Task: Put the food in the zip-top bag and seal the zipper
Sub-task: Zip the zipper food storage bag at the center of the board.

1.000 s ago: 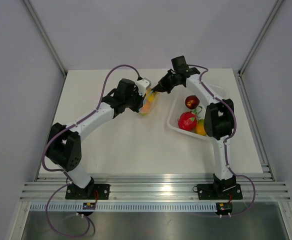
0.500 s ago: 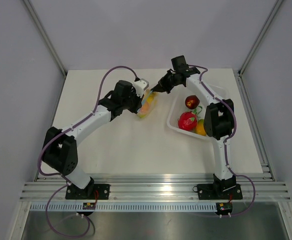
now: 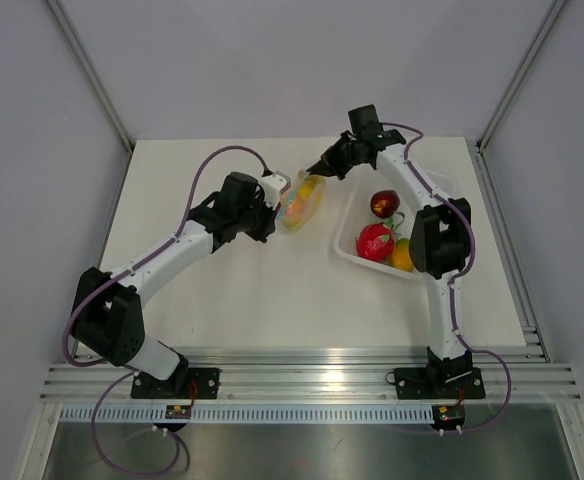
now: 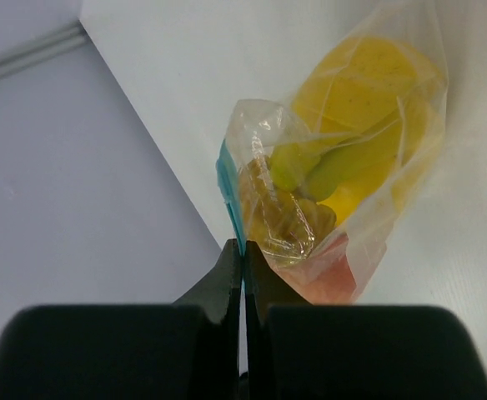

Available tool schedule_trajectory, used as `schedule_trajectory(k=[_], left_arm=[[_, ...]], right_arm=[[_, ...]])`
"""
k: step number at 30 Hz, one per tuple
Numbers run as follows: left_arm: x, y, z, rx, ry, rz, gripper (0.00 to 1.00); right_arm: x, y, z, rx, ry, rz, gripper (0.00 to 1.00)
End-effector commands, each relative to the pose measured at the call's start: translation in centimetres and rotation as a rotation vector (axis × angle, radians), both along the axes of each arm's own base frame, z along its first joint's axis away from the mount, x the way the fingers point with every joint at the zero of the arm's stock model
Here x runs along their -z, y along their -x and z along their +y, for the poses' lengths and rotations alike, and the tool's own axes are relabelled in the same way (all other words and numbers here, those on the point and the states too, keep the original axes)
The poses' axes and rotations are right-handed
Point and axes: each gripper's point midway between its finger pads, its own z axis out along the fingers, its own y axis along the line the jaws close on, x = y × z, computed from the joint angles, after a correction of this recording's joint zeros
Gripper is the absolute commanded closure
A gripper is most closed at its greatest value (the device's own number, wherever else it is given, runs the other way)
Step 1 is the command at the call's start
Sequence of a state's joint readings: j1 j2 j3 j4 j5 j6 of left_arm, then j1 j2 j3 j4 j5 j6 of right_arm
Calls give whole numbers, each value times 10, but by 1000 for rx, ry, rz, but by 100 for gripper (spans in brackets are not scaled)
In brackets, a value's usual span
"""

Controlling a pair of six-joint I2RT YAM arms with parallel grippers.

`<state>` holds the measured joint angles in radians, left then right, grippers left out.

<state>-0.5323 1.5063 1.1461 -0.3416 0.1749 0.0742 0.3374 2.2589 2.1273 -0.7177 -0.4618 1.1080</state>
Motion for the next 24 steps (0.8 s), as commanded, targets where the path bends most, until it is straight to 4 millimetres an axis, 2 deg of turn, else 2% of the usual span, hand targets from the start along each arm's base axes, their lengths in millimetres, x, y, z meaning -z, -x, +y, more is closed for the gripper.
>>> schedule_trajectory(k=[1,9,14,15,16,18,20,22,24], left_arm=[[32,54,22,16,-69,220,100],[28,60,21,9,-39,220,100],[2,47,15,-7,7,155,100],[-11,40,12,-13,23,125,98],[-13,36,9,-11,28,117,90],[-29,24,3,-12,47,78,79],[-35,14,-1,-17,55,60,70],[-47,3,-7,-19,71,21,66],[-44,-5,-11,-22,70,22,63]], right_arm=[[-54,-72,-55,204,-1,-246,100],[-55,-69,-53,198,-19,-248,100],[-53,-66,-53,197,-24,-243,100],[-53,-64,-52,191,-32,-239,100],[-51,-63,-51,189,-34,-239,100],[-51,-59,-49,177,-46,-231,100],[-50,-52,-48,167,-50,-222,100],[-48,-43,-48,161,-52,-213,100],[-48,-40,-49,162,-51,-213,100]])
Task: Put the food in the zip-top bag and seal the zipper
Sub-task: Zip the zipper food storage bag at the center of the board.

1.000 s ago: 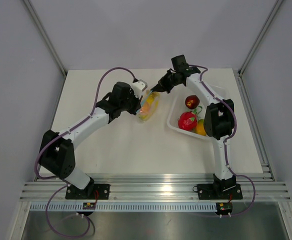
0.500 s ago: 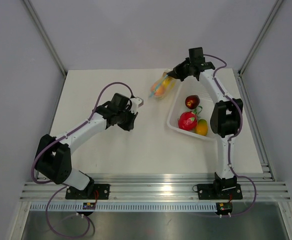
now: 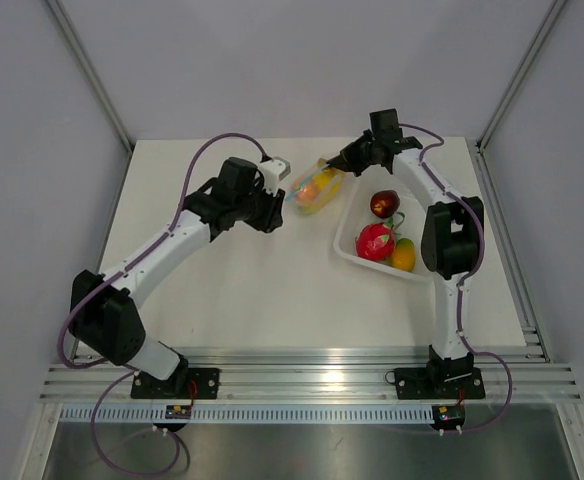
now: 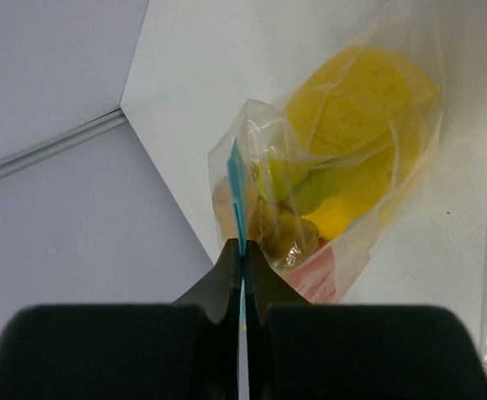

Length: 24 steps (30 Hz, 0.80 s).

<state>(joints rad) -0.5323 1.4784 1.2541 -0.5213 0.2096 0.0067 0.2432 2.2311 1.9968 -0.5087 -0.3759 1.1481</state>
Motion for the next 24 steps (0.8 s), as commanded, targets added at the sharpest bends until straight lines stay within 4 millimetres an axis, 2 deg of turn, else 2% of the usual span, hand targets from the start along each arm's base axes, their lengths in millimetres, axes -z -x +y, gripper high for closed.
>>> schedule_trajectory(k=[1,2,3,4,10,11,12,13,14,15,18,19,21,24], left_arm=[[-20,-28,-16,-6,40,-72,63],[-21,-32,-18,-3,39,-73,62],[-12,-36,-22,-25,39,-42,62],[-19,-40,-27,-22,47,-56,61],[-18,-65,-37,-30,28,-84,58],[-25,-71,-39,-13,20,-113,57],[-16,-73,-40,-9,2,-93,57],[-16,-76,-41,-5,-1,-94,57],[-23,-81,-43,-1,1,-114,57],[-18,-83,-45,0,-7,-107,56],[-26,-94,-50,3,-4,-134,55],[-19,-98,-52,5,-11,-122,55],[-22,-105,-53,8,-31,-135,55],[-9,-113,-52,15,-77,-125,56]], right_arm=[[-56,12,5,-24,-45,-116,100],[-55,13,5,-28,-46,-110,100],[-54,15,6,-31,-49,-107,100],[-52,15,6,-31,-50,-105,100],[-52,18,9,-44,-54,-105,100],[-52,18,9,-45,-54,-106,100],[-52,19,10,-47,-53,-104,100],[-52,18,9,-47,-51,-106,100],[-52,18,9,-45,-53,-104,100],[-52,18,10,-49,-53,-105,100],[-52,19,12,-52,-56,-105,100],[-52,19,13,-55,-58,-105,100],[-51,18,12,-53,-59,-102,100],[-52,17,14,-59,-60,-106,100]])
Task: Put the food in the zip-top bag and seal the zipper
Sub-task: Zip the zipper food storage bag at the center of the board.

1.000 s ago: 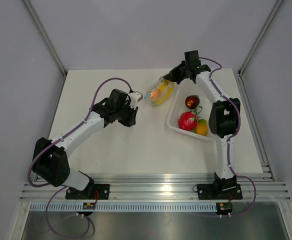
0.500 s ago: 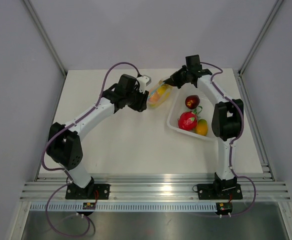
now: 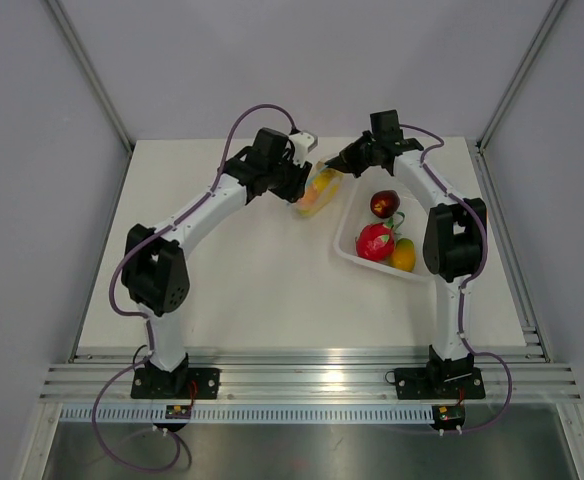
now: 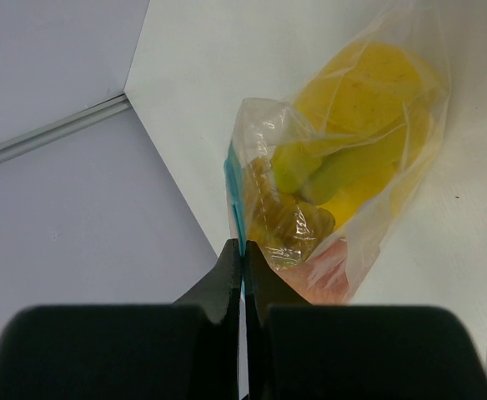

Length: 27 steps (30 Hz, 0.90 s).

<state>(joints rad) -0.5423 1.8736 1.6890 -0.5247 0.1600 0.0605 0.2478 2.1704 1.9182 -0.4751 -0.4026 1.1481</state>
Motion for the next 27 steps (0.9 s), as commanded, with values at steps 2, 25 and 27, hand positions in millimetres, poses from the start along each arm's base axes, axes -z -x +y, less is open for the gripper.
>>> schedule_trajectory(k=[2,25,27], left_arm=[[-4,-18,-2,14,-46,-53,56],[12,-29,-12,26,-61,-29,65],[13,-27,-13,29,-59,-26,65]], right_arm=[[-42,2,10,-33,-41,-94,100],[-41,-1,13,-38,-57,-83,100],[-41,-1,14,-38,-60,-84,100]])
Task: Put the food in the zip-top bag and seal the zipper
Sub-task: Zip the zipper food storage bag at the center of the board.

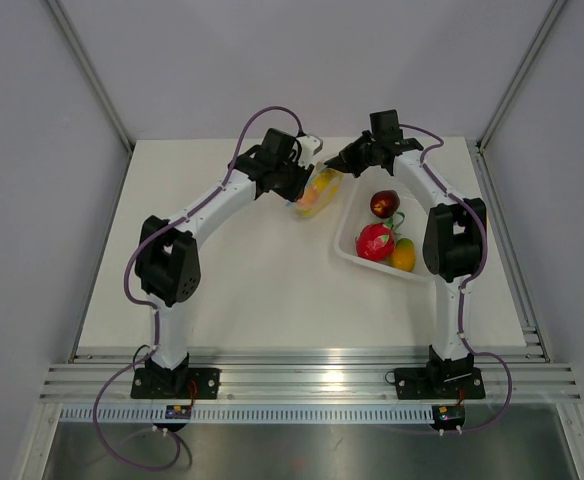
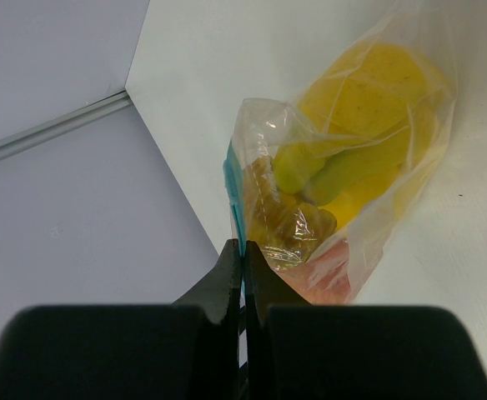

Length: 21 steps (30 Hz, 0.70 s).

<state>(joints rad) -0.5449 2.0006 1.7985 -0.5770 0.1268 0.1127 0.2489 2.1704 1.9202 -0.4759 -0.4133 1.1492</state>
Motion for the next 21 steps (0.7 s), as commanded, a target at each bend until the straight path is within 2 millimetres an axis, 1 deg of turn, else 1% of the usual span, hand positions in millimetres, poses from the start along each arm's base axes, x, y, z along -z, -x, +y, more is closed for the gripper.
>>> schedule_trajectory(k=[1,8,9,11,13,14,15,16,17,18,19,20,21], left_arm=[[-15,-7,-11,20,28,-45,65],[-18,-6,-17,40,46,-45,83],[-17,-6,-17,43,48,-42,92],[-17,-3,-20,56,55,-32,100],[-20,1,-20,67,56,-33,100],[-15,5,-18,69,50,-19,100],[-16,7,-16,67,51,-20,100],[-25,10,-15,65,66,-40,100],[-26,13,-12,64,66,-47,100],[-11,23,-7,60,51,-15,100],[-22,26,-4,59,69,-42,100],[-20,31,-2,58,69,-39,100],[-5,41,3,56,57,-4,100]], right_arm=[[-39,-2,13,-31,-52,-83,100],[-39,0,11,-27,-52,-84,100],[-38,0,11,-26,-51,-83,100],[-38,1,11,-27,-50,-84,100],[-38,2,11,-30,-50,-83,100],[-36,1,10,-27,-48,-77,100],[-38,0,9,-27,-45,-83,100],[-36,-1,9,-27,-42,-80,100],[-36,-1,8,-28,-41,-80,100],[-36,-2,7,-26,-35,-82,100],[-38,-4,6,-24,-34,-84,100],[-38,-5,4,-19,-30,-83,100],[-38,-7,2,-11,-24,-83,100]])
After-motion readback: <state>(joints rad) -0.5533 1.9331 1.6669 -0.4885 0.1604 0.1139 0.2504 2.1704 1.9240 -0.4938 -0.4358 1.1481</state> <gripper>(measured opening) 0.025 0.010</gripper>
